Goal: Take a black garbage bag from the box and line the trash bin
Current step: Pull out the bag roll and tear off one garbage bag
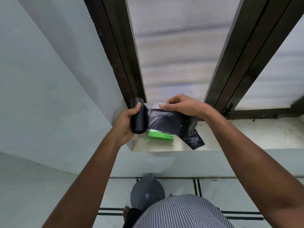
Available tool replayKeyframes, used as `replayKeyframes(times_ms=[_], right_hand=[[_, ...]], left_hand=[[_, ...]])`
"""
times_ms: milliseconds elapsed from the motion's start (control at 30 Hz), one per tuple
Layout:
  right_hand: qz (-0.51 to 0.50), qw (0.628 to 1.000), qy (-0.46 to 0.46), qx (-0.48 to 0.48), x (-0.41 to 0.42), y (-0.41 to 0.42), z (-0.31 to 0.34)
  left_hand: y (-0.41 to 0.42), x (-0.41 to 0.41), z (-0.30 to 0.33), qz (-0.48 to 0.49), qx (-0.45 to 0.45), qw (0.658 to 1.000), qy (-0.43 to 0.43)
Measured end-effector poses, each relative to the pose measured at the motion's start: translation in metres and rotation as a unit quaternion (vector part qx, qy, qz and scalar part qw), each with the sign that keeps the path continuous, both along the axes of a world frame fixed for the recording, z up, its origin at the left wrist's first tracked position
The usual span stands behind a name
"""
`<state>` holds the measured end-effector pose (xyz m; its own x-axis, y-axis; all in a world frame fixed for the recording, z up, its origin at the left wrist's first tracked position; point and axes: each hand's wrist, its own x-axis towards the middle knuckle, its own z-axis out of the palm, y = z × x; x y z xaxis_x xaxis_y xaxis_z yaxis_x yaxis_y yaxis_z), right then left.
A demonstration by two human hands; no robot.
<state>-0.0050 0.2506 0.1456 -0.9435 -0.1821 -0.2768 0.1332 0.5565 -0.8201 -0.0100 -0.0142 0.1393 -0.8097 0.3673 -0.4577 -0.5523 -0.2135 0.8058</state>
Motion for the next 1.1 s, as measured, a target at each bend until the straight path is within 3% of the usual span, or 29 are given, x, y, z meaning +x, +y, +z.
replayKeyframes(times_ms=[233,500,733,1100], right_hand=[[0.045,0.995,-0.073,0.058,0.004,0.037,0.005],[-0.005,0.999,-0.036,0.004,0.006,0.043,-0.005],[-0.032,0.998,-0.005,0.048,0.015,0.038,0.005],[0.033,0.999,0.021,-0.033,0.000,-0.027,-0.008]], left_hand=[[-0.009,0.000,0.001,0.031,-0.017,0.999,-0.004],[-0.003,0.004,0.000,0.004,-0.036,0.999,0.007],[-0.001,0.008,-0.001,-0.003,-0.051,0.999,0.011],[0.017,0.013,-0.001,-0.050,-0.016,0.998,0.037]])
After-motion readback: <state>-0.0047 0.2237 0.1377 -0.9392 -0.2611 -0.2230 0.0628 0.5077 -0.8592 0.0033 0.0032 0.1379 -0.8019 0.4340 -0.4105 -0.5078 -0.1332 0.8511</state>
